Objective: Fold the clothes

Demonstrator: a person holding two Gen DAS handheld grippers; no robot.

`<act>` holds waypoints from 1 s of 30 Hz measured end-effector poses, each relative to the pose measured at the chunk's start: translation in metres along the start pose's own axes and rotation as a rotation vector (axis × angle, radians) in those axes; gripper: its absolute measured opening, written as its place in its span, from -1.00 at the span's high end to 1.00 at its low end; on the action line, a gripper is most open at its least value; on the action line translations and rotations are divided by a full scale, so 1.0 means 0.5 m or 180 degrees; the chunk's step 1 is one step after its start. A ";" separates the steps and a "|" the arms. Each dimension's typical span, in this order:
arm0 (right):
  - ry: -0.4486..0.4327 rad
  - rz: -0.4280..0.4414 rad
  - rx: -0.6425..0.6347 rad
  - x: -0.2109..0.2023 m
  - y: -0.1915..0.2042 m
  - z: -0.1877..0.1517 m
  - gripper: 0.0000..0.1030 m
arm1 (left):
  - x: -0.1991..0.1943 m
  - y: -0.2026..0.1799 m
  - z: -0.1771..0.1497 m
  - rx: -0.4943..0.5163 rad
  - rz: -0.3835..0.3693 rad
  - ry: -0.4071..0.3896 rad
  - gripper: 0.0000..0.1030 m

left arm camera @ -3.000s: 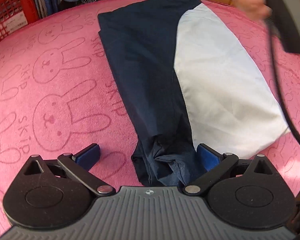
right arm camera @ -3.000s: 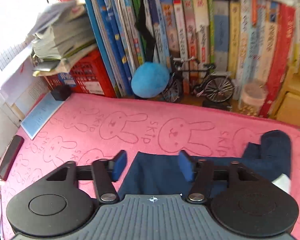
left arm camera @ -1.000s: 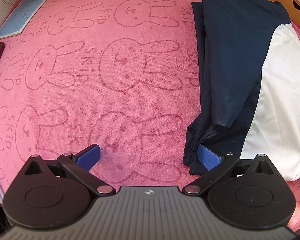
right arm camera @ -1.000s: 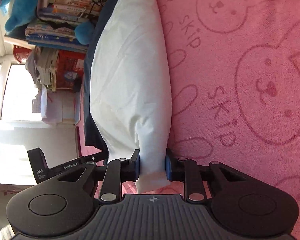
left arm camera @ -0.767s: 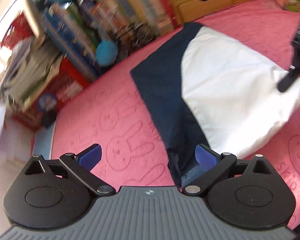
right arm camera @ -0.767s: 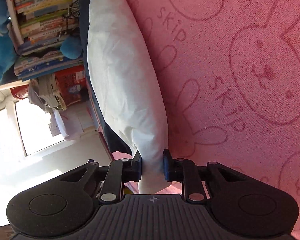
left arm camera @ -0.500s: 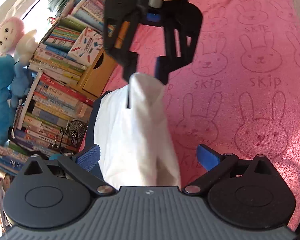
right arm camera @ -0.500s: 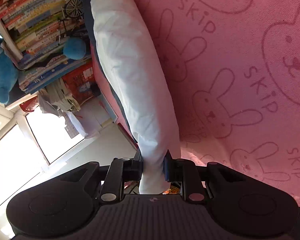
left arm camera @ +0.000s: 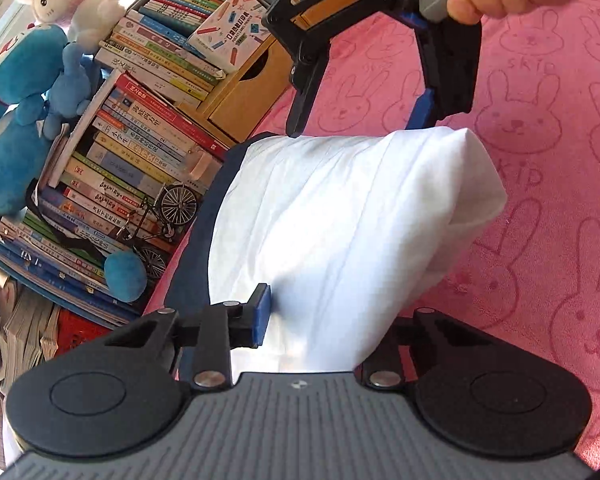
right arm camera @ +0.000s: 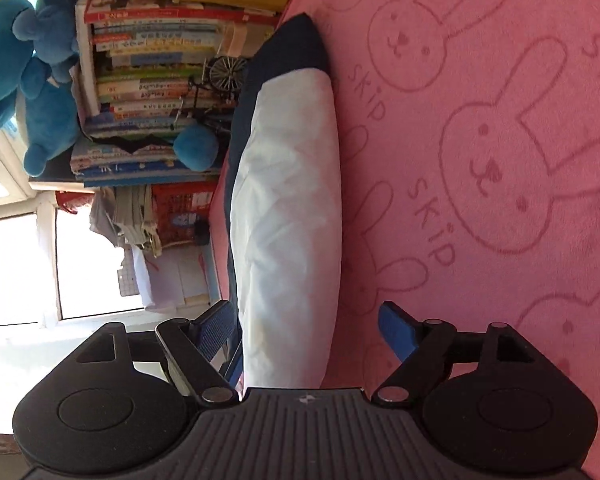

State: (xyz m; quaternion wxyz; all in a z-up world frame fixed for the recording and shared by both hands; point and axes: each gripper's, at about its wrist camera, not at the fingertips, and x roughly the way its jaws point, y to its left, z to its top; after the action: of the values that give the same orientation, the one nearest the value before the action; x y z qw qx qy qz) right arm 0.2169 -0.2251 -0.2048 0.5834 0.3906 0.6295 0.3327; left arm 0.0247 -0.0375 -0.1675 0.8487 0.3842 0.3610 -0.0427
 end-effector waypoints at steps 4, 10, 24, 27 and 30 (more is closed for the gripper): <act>-0.0053 0.0105 -0.0194 0.073 0.019 0.080 -0.56 | -0.036 0.010 -0.005 -0.0201 -0.0028 0.0004 0.52; -0.0173 0.0240 -0.0437 0.156 0.057 0.189 -0.83 | -0.038 0.016 -0.022 -0.0368 -0.0147 0.0023 0.52; -0.0125 0.0576 -0.0959 0.179 0.244 0.161 0.62 | -0.151 0.107 -0.023 -0.0771 0.0521 -0.0126 0.82; -0.0127 0.0780 -0.1181 0.144 0.305 0.135 0.63 | -0.214 0.131 -0.013 -0.0681 0.0722 -0.0221 0.82; -0.0228 0.0692 -0.1408 0.089 0.315 0.118 0.61 | -0.261 0.119 -0.003 -0.0535 0.0765 -0.0330 0.82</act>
State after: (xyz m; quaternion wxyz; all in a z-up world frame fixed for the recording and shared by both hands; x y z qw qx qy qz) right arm 0.2915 -0.1136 -0.0940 0.6375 0.3303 0.4746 0.5092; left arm -0.0515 -0.0213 -0.0470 0.8943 0.3496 0.2704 0.0697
